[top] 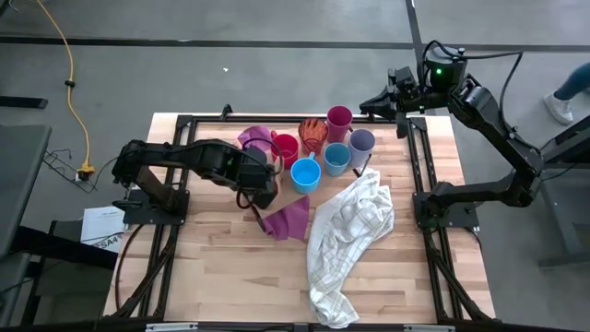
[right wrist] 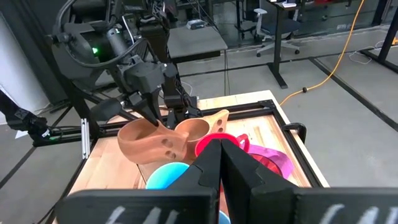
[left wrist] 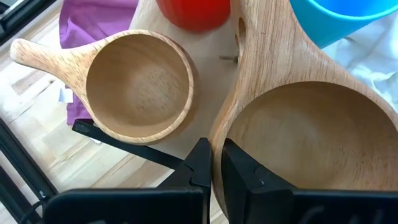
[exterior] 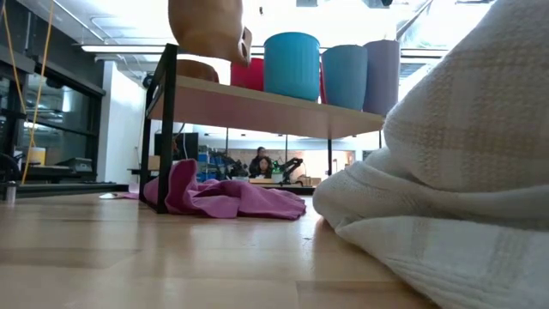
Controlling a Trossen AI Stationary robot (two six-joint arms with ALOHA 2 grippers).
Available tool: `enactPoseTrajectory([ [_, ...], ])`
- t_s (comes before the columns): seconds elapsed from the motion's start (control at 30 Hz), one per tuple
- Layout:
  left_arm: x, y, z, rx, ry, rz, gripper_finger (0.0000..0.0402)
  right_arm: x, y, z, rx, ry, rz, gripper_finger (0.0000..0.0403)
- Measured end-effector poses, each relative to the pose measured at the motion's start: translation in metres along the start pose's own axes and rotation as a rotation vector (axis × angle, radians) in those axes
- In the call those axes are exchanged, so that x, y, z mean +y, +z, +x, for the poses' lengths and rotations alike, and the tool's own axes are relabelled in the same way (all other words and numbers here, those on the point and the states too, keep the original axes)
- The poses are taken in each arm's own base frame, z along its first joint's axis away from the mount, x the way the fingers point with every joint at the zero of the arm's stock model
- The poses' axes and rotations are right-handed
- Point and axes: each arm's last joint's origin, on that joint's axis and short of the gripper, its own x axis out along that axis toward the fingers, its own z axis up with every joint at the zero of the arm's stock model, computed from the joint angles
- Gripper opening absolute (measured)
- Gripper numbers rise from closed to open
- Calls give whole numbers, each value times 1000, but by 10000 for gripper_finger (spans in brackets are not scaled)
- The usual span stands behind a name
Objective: Stack small to large cups/mugs on shelf
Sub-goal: Put the brown mug on the shelf
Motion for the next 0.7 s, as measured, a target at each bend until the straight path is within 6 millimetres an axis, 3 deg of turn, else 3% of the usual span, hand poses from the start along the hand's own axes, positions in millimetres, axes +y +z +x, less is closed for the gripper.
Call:
enactPoseTrajectory([
  [0.7, -16, 2, 21, 16, 67, 28, 2, 0, 0, 0, 0, 0, -3, 0],
])
